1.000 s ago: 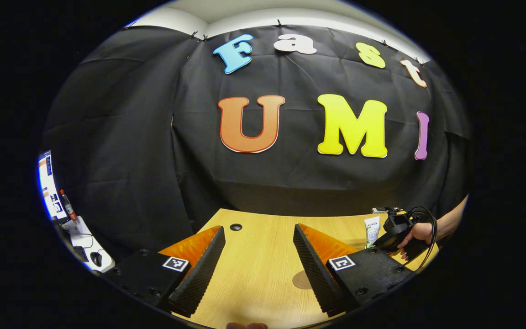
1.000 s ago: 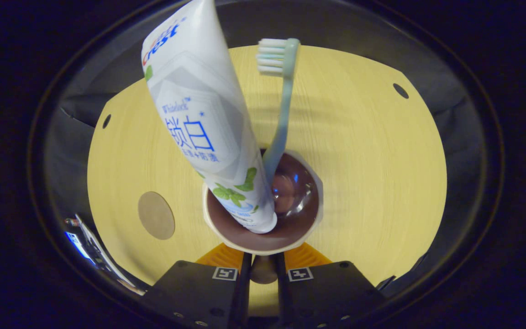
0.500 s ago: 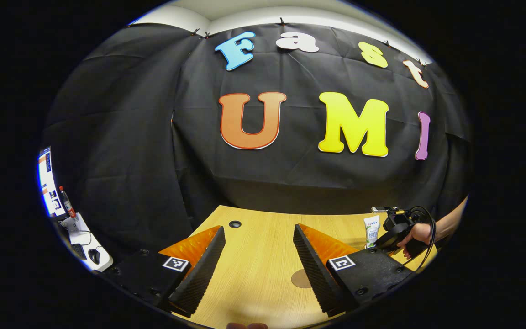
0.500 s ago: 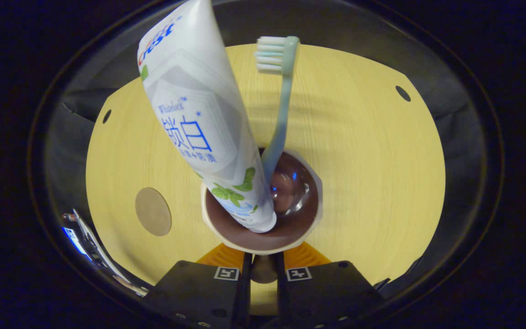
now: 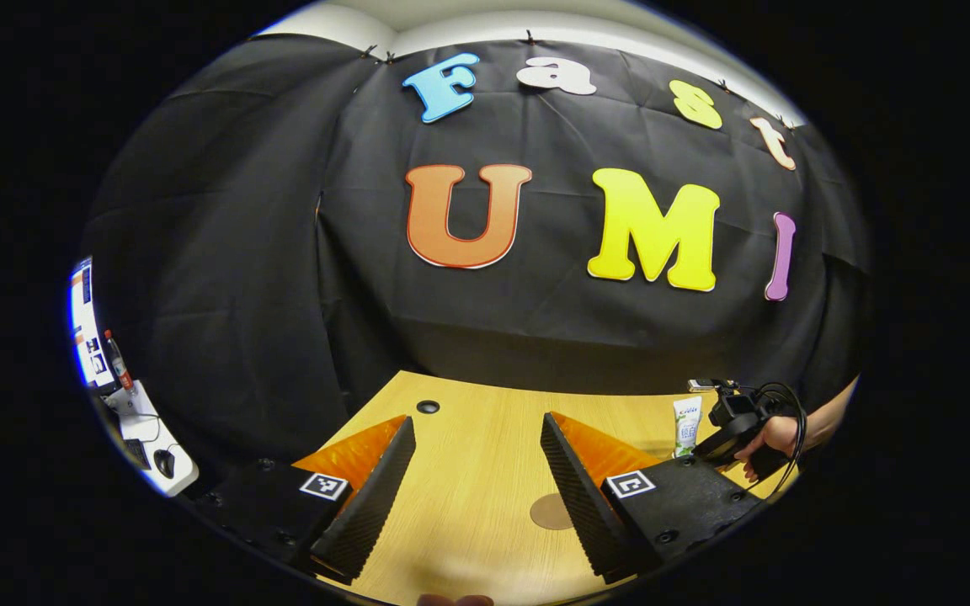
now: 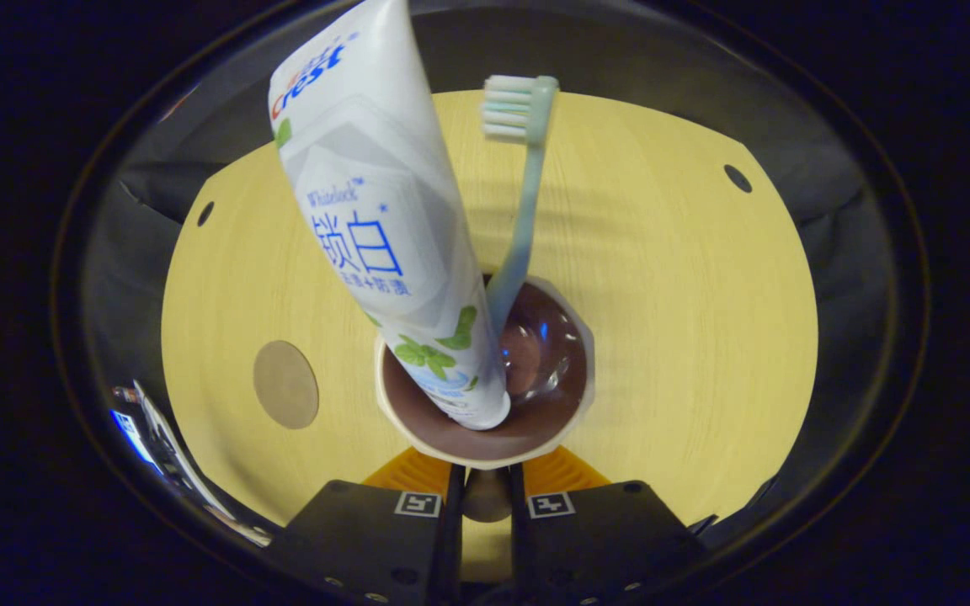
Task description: Put the toothbrush and toothpaste on the desktop into the cup, then pick up the cup and place it on the coaster on the desktop.
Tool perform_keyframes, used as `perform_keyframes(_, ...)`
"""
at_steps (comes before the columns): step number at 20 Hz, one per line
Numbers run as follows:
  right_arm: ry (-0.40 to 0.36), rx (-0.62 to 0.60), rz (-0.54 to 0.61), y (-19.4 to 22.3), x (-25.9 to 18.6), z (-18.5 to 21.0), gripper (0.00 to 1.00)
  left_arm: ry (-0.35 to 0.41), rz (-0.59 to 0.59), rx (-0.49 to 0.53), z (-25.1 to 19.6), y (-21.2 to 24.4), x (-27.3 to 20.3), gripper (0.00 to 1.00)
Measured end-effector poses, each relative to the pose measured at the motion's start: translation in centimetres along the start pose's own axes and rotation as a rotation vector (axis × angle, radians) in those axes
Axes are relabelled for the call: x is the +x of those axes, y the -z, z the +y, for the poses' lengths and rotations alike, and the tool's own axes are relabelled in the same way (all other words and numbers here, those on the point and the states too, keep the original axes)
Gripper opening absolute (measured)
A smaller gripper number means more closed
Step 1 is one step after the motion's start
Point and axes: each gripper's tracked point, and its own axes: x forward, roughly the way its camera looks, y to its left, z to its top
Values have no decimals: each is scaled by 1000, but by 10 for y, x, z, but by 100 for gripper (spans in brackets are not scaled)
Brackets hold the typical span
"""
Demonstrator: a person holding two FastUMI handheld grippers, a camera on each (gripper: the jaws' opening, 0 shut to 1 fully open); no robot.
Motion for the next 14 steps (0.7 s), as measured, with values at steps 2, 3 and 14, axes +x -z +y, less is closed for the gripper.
perform_keyframes(2,-11,-18,-8,1,-6,8,22,2,1,-5,1,2,-2,95)
perform_keyframes(3,-16,-26,-14,2,-8,13,22,4,1,-8,1,2,-2,95)
perform_keyframes(14,-91,-188,-9,13,-15,118,22,-70,-35,-7,42,-6,-28,95)
